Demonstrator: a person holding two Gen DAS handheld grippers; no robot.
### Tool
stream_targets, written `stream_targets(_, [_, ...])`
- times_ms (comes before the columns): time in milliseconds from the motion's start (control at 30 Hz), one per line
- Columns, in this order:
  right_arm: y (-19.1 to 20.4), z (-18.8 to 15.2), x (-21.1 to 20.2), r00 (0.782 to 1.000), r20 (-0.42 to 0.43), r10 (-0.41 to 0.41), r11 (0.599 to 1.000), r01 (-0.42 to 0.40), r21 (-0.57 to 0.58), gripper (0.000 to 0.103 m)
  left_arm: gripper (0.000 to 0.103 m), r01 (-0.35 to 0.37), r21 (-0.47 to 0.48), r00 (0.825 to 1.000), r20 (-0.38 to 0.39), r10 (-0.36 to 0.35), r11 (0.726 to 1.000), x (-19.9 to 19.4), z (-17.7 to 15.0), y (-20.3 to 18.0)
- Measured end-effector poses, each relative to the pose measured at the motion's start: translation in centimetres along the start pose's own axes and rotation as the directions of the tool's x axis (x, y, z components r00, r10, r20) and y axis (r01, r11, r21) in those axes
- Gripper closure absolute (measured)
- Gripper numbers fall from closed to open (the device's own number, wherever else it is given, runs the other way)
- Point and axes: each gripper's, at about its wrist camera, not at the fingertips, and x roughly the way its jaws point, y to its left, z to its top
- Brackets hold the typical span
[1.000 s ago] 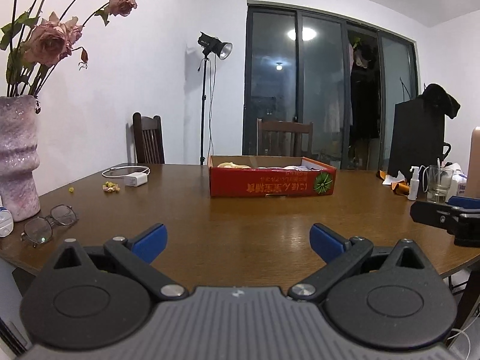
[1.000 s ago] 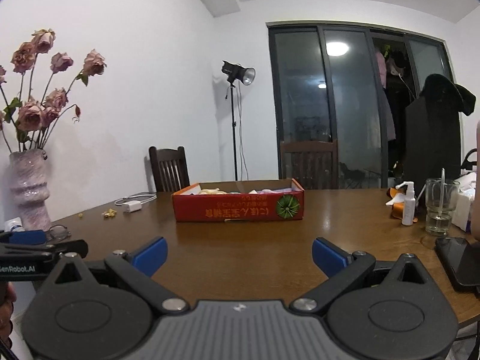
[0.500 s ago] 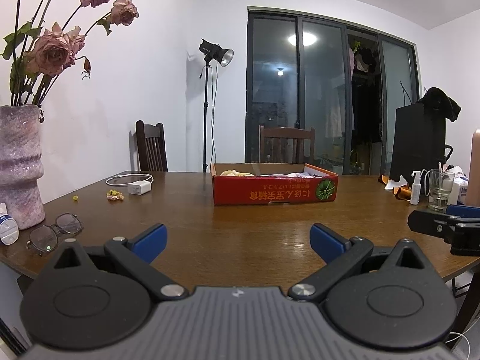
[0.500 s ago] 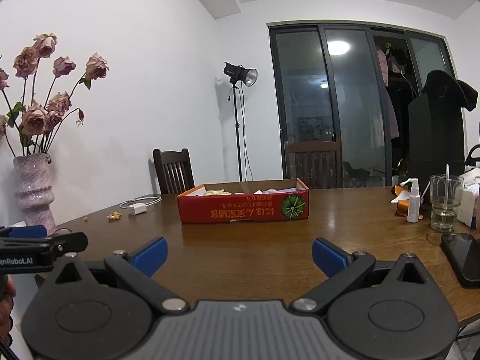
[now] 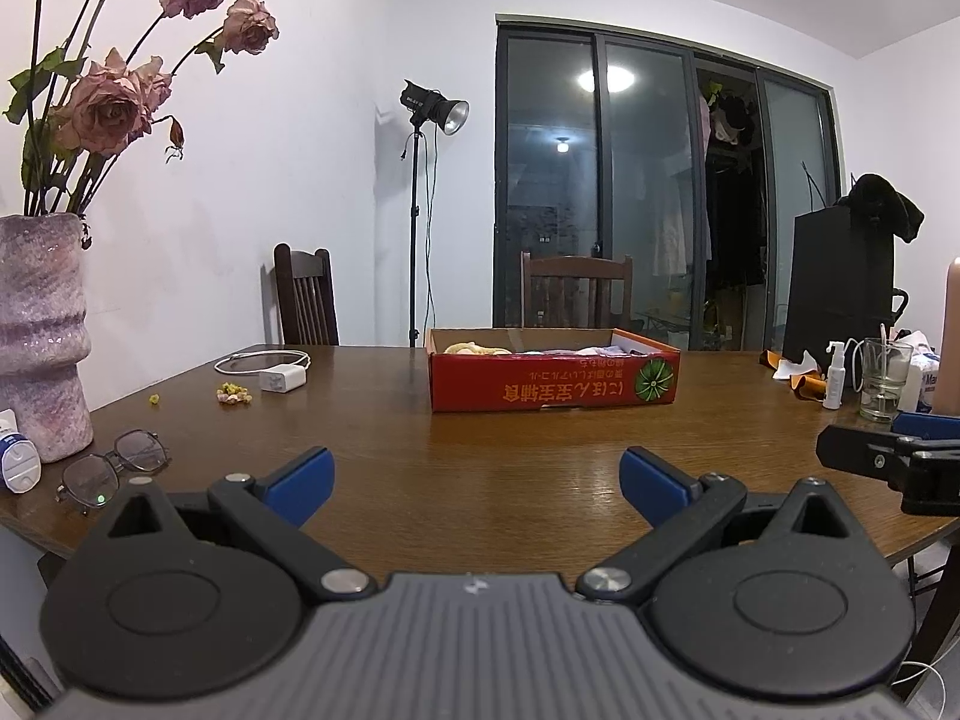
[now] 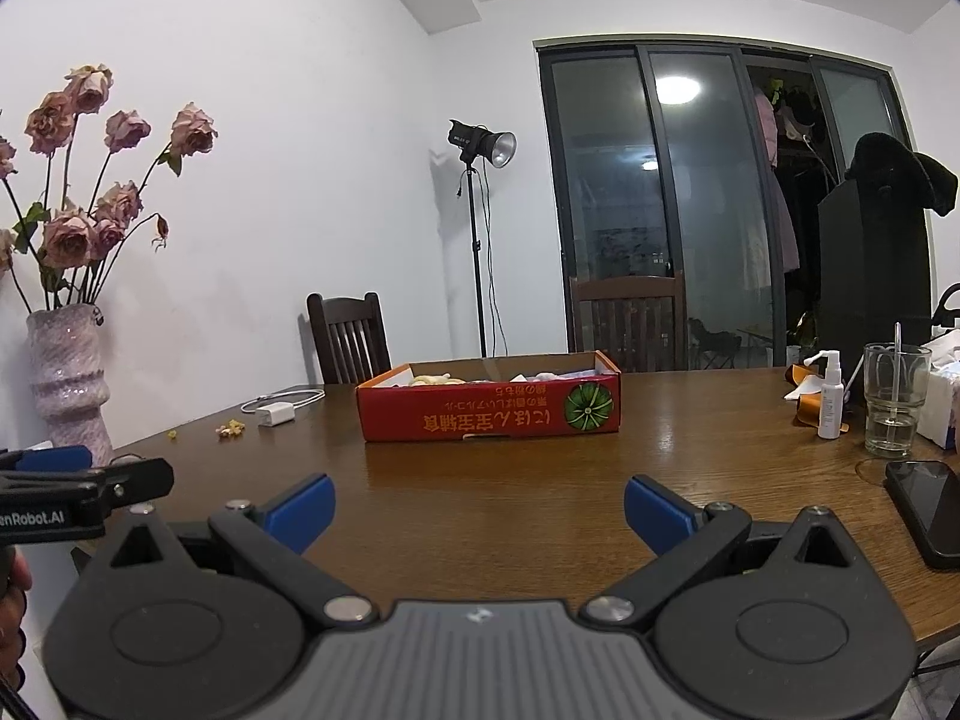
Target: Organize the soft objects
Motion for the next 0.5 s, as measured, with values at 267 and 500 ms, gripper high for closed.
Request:
stream_targets(267, [-0.02, -0.05, 0.01, 1.000, 0.000, 0.001, 1.000, -0.001, 0.002, 0.000, 0.000, -0.002, 0.004, 1.000, 0.003, 0.002, 1.000, -0.07, 0.17, -0.05])
stream_targets(500, [-0.02, -0.05, 0.07, 1.000, -0.005, 0.003, 1.000, -0.003, 0.003, 0.000, 0.000, 0.000, 0.009, 1.000, 0.002, 0.000, 1.000, -0.04, 0.23, -0.07])
